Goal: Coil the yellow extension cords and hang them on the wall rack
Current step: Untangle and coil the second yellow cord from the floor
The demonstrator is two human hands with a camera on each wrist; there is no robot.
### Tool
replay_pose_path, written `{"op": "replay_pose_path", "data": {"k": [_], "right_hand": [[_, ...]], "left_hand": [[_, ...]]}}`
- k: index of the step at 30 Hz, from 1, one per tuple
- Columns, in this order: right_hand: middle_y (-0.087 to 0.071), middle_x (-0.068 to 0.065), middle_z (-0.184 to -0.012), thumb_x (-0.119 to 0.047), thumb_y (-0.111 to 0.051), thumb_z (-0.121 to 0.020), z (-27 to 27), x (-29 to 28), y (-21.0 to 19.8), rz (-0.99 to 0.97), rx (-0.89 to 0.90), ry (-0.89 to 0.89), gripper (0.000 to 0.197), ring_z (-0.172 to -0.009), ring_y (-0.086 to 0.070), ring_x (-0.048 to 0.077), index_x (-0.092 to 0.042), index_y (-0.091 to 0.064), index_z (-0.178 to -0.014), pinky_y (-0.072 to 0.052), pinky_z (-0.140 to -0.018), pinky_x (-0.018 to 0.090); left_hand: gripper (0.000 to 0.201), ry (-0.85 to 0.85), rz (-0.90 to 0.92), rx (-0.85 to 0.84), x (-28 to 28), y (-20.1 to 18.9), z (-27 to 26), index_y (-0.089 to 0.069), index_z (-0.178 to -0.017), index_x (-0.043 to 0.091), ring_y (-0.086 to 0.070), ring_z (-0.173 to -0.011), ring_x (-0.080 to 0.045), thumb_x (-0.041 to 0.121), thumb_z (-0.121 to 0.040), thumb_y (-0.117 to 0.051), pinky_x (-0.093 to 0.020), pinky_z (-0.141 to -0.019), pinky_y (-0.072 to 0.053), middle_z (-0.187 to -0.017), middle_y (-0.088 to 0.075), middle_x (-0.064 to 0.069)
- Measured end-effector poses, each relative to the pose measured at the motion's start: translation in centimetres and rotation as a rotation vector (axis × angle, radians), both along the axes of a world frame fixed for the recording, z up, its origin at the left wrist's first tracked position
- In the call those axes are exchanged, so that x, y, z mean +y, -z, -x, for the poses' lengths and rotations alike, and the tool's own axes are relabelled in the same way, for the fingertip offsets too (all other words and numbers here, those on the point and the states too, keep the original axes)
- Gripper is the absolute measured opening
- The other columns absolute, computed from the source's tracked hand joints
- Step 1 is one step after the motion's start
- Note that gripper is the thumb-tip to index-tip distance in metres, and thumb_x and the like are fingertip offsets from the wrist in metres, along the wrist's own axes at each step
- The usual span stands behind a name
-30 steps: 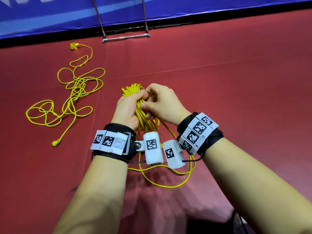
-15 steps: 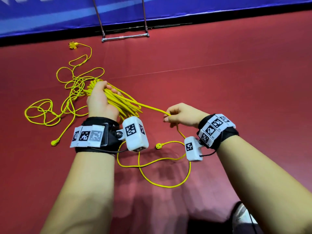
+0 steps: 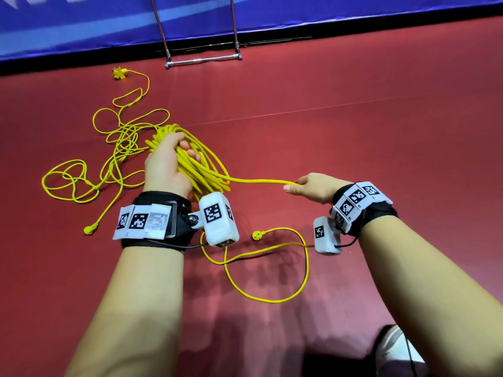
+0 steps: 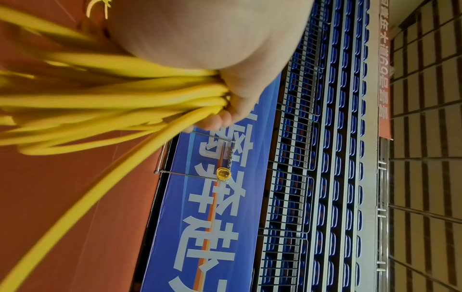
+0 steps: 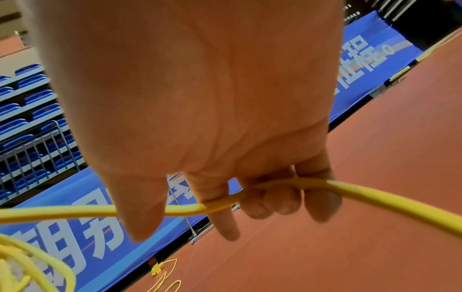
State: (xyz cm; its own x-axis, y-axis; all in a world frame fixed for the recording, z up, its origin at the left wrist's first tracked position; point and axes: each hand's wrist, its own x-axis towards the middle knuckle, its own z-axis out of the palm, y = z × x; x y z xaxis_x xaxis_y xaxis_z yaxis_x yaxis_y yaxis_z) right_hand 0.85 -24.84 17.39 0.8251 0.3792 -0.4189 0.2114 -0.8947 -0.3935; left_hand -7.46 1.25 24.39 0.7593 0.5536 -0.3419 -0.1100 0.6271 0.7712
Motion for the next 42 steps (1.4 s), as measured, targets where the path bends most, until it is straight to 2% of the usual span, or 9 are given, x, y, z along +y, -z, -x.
{"op": "replay_pose_path", "data": {"k": [2,7,12,16,21,25,27,35,42], "right_hand": [[-0.057,0.006,-0.097,-0.044,-0.038,-0.102,0.1,0.4,-0.5,-0.041,-0.008,0.021,0.037,-0.087,-0.050,0.024,-0.017,-0.063,-0.109,-0.035,-0.075,0.028],[-0.060,0.016,-0.084,-0.029,-0.045,-0.093,-0.1,1.3,-1.5,-0.107,-0.219,0.172,0.031,-0.088,-0.056,0.038,-0.010,-0.067,-0.086,-0.044,-0.074,0.035],[-0.071,0.006,-0.103,-0.024,-0.064,-0.081,0.4,3.1,-2.0,-0.237,-0.481,0.295,0.027,-0.102,-0.063,0.031,-0.026,-0.071,-0.107,-0.052,-0.086,0.036],[-0.067,0.002,-0.091,-0.028,-0.073,-0.079,0.9,4.5,-2.3,-0.396,-0.581,0.355,0.017,-0.090,-0.061,0.025,-0.026,-0.067,-0.094,-0.048,-0.076,0.031],[-0.063,-0.005,-0.071,-0.008,-0.066,-0.077,1.7,6.2,-2.3,-0.831,-0.331,0.450,0.013,-0.069,-0.059,0.015,-0.021,-0.068,-0.078,-0.045,-0.069,0.027],[-0.062,0.009,-0.081,0.018,-0.049,-0.085,2.6,7.3,-2.8,-1.234,0.199,0.490,0.038,-0.067,-0.057,0.017,0.004,-0.056,-0.120,-0.050,-0.060,0.025],[-0.064,0.012,-0.088,0.018,-0.051,-0.087,2.8,7.4,-3.1,-1.306,0.295,0.448,0.042,-0.071,-0.059,0.018,-0.001,-0.049,-0.125,-0.052,-0.062,0.026],[-0.067,0.006,-0.070,0.002,-0.061,-0.091,3.2,7.5,-2.7,-1.255,0.224,0.430,0.009,-0.052,-0.059,0.009,-0.005,-0.062,-0.086,-0.047,-0.050,0.021],[-0.062,0.001,-0.083,0.004,-0.051,-0.092,3.9,7.3,-4.0,-1.008,0.304,0.174,0.045,-0.057,-0.050,0.012,-0.022,-0.062,-0.127,-0.040,-0.053,0.025]], "left_hand": [[0.024,0.062,-0.026,0.016,0.0,0.0,-0.1,-0.054,-0.066,0.014,-0.049,-0.044,-0.010,0.011,-0.089,-0.061,-0.023,-0.051,-0.046,-0.053,-0.051,0.004],[0.016,0.195,-0.133,0.020,-0.9,0.4,-0.4,-0.060,-0.075,0.011,-0.055,-0.046,-0.010,0.010,-0.090,-0.062,-0.023,-0.052,-0.050,-0.056,-0.058,0.002],[0.015,0.321,-0.194,0.018,-3.0,0.6,-0.4,-0.060,-0.078,0.010,-0.060,-0.050,-0.012,0.009,-0.093,-0.059,-0.024,-0.055,-0.051,-0.056,-0.060,0.001],[0.014,0.422,-0.264,0.018,-4.6,0.9,-0.1,-0.061,-0.081,0.009,-0.067,-0.063,-0.014,0.008,-0.094,-0.058,-0.026,-0.058,-0.053,-0.064,-0.067,-0.001],[0.009,0.513,-0.256,0.017,-5.7,1.2,-0.1,-0.063,-0.090,0.007,-0.071,-0.074,-0.016,0.006,-0.095,-0.056,-0.026,-0.059,-0.052,-0.082,-0.073,-0.002],[0.011,0.511,-0.258,0.056,-5.8,1.5,-0.1,-0.066,-0.098,0.005,-0.072,-0.075,-0.014,0.006,-0.093,-0.057,-0.023,-0.058,-0.051,-0.090,-0.073,-0.007],[0.010,0.486,-0.257,0.074,-5.7,1.7,-0.2,-0.066,-0.098,0.004,-0.071,-0.075,-0.015,0.007,-0.092,-0.059,-0.024,-0.058,-0.051,-0.088,-0.073,-0.008],[0.012,0.426,-0.249,0.116,-6.4,2.1,0.0,-0.063,-0.083,0.008,-0.069,-0.060,-0.016,0.002,-0.091,-0.058,-0.022,-0.050,-0.050,-0.071,-0.069,-0.007],[0.012,0.298,-0.209,0.136,-6.6,2.1,0.0,-0.064,-0.084,0.006,-0.061,-0.045,-0.016,-0.001,-0.092,-0.057,-0.023,-0.041,-0.048,-0.060,-0.062,-0.010]]}}
